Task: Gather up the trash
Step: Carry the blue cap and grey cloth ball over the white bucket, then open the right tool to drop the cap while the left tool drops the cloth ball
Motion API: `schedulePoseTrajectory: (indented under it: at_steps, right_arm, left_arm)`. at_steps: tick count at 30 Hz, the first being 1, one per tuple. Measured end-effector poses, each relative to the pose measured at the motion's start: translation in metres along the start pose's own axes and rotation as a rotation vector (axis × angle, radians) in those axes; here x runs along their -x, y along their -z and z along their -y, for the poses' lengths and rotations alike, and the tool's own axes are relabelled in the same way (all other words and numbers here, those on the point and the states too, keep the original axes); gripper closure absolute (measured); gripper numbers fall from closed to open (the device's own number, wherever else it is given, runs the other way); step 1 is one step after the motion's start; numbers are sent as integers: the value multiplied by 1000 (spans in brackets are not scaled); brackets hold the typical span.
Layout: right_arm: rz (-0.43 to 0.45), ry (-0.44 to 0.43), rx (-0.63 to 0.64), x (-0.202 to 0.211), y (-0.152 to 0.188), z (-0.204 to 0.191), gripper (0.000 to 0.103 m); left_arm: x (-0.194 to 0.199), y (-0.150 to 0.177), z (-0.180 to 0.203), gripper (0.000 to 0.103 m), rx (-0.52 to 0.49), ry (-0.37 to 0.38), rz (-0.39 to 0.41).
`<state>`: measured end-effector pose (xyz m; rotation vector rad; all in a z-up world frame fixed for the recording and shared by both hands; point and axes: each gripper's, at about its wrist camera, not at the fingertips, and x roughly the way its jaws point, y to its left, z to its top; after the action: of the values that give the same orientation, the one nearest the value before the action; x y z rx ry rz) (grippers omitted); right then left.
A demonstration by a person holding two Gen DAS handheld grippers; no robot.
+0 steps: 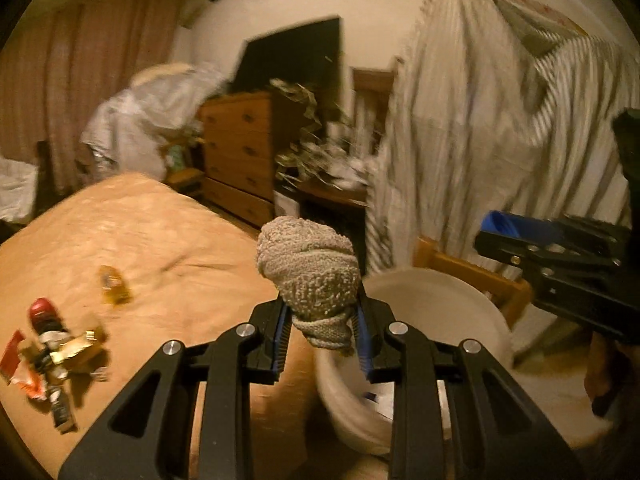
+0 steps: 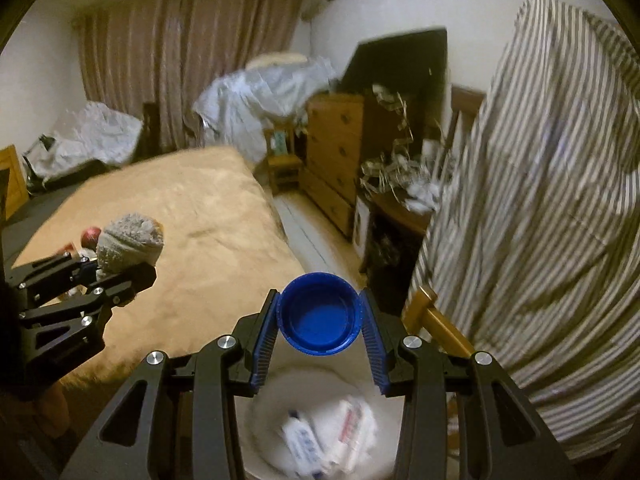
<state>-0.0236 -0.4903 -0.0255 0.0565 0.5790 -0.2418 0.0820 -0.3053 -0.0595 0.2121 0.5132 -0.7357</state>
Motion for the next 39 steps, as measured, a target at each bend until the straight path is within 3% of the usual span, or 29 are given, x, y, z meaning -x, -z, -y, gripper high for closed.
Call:
schedulePoseTrajectory:
  at_steps: [6,9,14,18,22,33,35,36,37,39]
  right_arm:
    - [-219,-46,14,-48,-6,46,62]
    - [-330,-84,20,-72,-10,57,62]
    - [-495,-158,-8,-108,-9,71,62]
    - [-579,-183,-18,-126,-1,72,62]
    - [-611,-197,-25,-132,12,70,62]
    - [-618,-213,-25,-138,20,62,62]
    - [-617,-212,-27,-139,20,60,59]
    - [-616,-214,-31,-138,20,61,53]
    - [-608,-214,-39,-137,19,61,39]
    - [-596,-214,-45,-137,18,61,37]
  left_arm:
    - [-42,-6,23,76,-47,105,-157]
    - [-68,-9,35,76,-90,173,-277]
    - [-100,-8,47,76,-129,220,-418]
    - [-118,-3,49,76,-133,277,-530]
    - [-136,7,46,76,-119,287,-612]
    - [-148,12,40,75,-120,255,-623]
    - [-147,10,39,66,-122,248,-617]
    - [-146,9,38,53,-122,241,-610]
    - [-145,8,36,43,-127,223,-591]
    - [-143,7,35,39,-125,215,-580]
